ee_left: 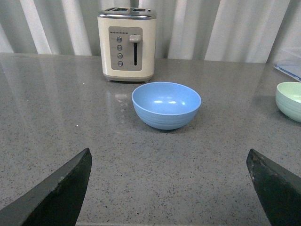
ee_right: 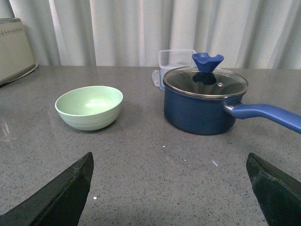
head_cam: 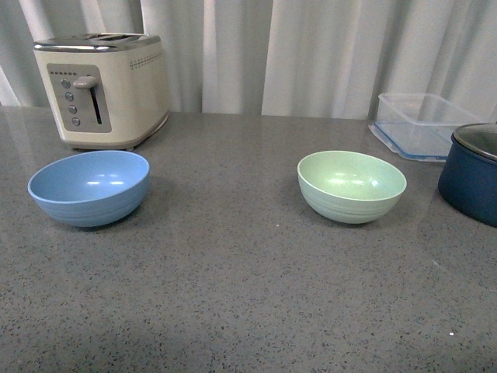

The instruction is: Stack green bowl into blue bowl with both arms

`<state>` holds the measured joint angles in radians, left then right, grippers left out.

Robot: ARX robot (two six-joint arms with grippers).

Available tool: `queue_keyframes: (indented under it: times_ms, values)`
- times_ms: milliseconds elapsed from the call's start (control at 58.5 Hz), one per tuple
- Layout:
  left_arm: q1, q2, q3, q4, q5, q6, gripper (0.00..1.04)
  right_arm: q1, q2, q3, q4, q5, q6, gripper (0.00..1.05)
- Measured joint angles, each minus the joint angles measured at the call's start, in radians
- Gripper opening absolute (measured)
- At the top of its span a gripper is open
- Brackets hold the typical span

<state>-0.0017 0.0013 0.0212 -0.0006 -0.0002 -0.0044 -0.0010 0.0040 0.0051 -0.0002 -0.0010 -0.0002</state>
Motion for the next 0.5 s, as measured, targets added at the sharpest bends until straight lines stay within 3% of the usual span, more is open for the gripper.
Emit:
queue_keyframes:
  times_ms: [496]
  values:
    - [0.000,0.000,0.000,0.000,0.000,0.000,0.98,0.000,0.000,0.000,0.000,0.000,0.000,0.95]
